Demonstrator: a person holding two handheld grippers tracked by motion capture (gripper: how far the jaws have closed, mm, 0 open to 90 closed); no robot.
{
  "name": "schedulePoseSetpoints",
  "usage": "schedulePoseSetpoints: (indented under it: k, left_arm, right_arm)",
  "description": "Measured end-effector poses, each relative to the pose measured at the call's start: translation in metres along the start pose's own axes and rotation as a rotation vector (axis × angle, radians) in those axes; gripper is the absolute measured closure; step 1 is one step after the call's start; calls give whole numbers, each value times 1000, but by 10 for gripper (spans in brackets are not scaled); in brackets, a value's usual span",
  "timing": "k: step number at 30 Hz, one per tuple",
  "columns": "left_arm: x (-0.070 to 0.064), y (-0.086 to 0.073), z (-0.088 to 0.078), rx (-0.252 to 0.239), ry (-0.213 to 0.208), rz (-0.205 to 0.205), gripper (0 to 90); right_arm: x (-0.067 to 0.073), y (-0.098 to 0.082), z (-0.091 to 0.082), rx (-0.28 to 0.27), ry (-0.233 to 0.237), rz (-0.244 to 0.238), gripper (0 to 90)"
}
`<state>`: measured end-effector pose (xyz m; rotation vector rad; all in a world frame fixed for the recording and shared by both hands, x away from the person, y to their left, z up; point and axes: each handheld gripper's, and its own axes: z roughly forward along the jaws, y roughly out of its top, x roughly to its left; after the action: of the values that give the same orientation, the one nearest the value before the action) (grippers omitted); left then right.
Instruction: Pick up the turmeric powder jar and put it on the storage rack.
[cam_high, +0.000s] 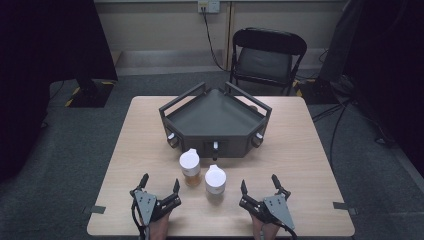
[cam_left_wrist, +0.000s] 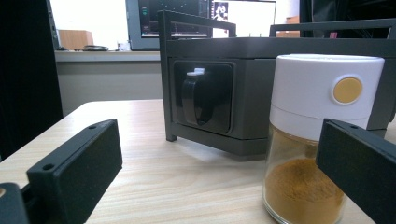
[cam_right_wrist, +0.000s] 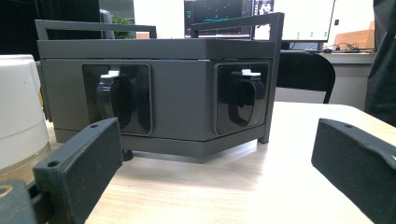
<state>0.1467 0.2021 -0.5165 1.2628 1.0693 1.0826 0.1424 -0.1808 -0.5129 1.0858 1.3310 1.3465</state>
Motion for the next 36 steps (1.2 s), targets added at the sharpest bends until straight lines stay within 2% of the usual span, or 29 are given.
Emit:
schedulePoseSetpoints:
  k: [10,17,36]
  left_arm:
    - [2,-1,0,-6,-10,-13,0]
    - [2,5,0,4,-13,-18,0]
    - [4,20,3,-11,-86,-17,0]
  right_arm:
    - [0,0,0,0,-1,-1,9]
    - [0,0,0,0,-1,-1,9]
    - [0,0,0,0,-1,-1,9]
